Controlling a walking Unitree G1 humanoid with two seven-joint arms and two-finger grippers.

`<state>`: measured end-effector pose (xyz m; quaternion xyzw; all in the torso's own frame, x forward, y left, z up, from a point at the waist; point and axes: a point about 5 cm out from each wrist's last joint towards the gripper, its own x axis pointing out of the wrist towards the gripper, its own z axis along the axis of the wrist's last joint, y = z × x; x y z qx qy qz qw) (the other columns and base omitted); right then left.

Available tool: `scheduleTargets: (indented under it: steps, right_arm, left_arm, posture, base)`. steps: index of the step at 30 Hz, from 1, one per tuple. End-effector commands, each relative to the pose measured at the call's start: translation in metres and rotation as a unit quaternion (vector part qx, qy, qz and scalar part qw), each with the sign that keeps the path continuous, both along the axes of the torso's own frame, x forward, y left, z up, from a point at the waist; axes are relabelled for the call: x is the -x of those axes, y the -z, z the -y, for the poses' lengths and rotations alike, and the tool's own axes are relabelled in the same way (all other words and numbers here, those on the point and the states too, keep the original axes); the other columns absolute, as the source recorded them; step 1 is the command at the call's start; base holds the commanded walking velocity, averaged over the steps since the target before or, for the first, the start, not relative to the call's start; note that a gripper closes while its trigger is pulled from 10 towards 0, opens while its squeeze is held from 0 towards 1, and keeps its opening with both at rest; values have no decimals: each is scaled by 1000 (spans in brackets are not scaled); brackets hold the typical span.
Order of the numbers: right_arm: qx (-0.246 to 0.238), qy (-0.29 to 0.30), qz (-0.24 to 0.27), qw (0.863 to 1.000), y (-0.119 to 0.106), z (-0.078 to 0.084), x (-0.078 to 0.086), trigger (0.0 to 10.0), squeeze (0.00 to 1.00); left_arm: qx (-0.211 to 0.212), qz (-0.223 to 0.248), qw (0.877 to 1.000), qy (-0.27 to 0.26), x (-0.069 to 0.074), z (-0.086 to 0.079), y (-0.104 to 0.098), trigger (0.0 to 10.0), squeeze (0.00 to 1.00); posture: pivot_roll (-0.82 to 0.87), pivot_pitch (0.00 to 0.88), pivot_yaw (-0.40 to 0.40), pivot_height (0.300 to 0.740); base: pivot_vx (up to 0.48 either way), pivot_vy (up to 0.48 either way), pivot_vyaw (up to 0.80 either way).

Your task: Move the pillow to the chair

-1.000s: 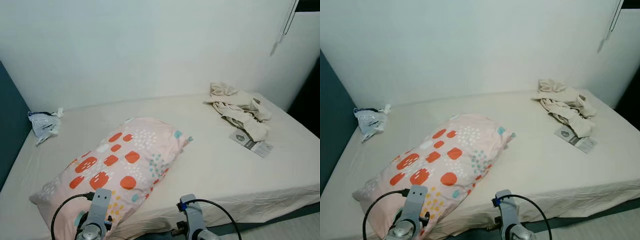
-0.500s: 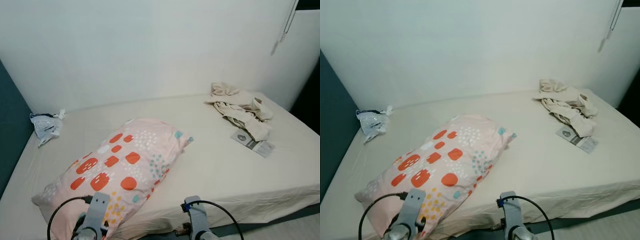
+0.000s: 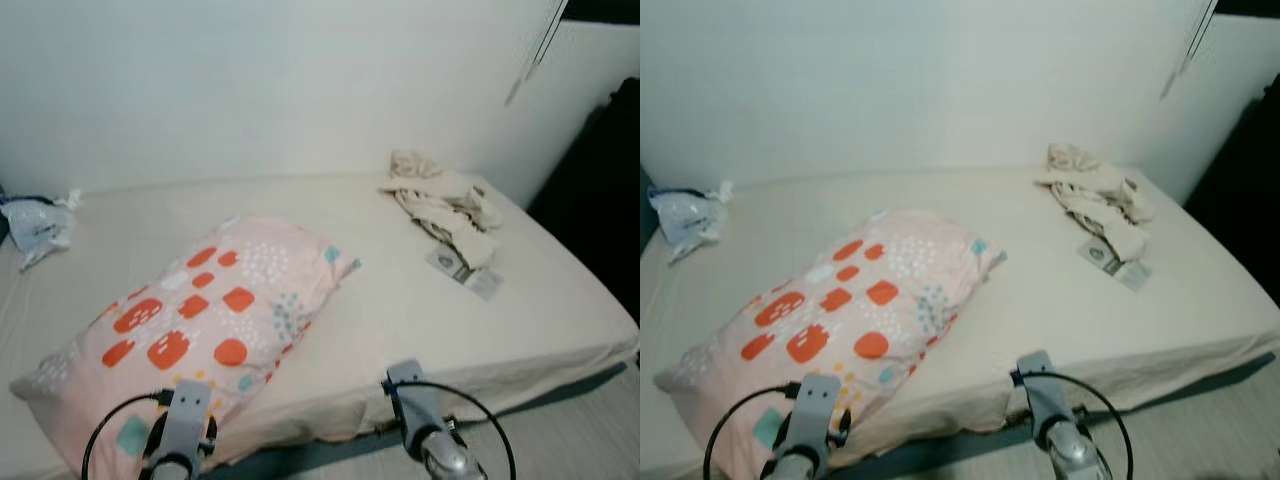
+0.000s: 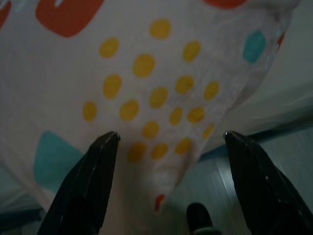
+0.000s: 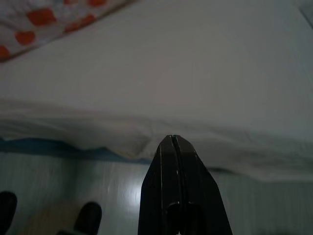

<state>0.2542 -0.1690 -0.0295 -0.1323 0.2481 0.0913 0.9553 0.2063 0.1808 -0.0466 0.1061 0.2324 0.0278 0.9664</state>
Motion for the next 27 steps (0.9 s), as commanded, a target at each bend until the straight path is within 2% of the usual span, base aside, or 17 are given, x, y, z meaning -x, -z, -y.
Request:
scheduleTargets:
  steps: [1,4,7,11,14,17,20,23,25,27]
  right_arm:
    - [-6,2,16,1000,-4,-3,-3,10000,0]
    - [-24,0,25,999,-6,-11,-6,10000,0]
    - [-85,-18,56,995,-22,-33,-21,10000,0]
    - [-97,-37,57,993,-26,-40,-26,10000,0]
    - [-107,-36,61,992,-30,-42,-31,10000,0]
    - [-124,-10,67,990,-35,-38,-37,10000,0]
    - [-138,9,66,988,-35,-33,-38,10000,0]
    - [-132,17,66,989,-33,-28,-36,10000,0]
    - [-144,35,67,987,-32,-25,-35,10000,0]
    - [-149,40,68,986,-32,-24,-34,10000,0]
  left_arm:
    - [-1,19,1000,2,0,2,-4,10000,0]
    - [-2,34,999,-27,-3,-6,-9,10000,0]
    - [17,51,988,-141,-16,-35,-20,10000,0]
    - [35,36,984,-168,-22,-44,-21,10000,0]
    - [44,33,984,-168,-28,-48,-25,10000,0]
    - [50,29,985,-161,-36,-47,-28,10000,0]
    - [73,30,985,-154,-44,-43,-32,10000,0]
    - [186,29,975,-115,-53,-24,-35,10000,0]
    - [217,34,972,-84,-59,-15,-40,10000,0]
    - [225,34,971,-79,-60,-14,-41,10000,0]
  posture:
    - [-26,139,-85,740]
    - [-23,137,-77,740]
    - [-2,125,-62,740]
    - [1,111,-45,740]
    - [-5,107,-22,740]
    - [10,105,-17,740]
    - [8,113,0,740]
    - [-3,114,12,740]
    - [-10,109,26,740]
    - [-11,110,27,740]
  base:
    - [0,0,0]
    - [0,0,0]
    - [0,0,0]
    - [0,0,0]
    - [0,0,0]
    - [0,0,0]
    - [0,0,0]
    - [0,0,0]
    - [0,0,0]
    - [0,0,0]
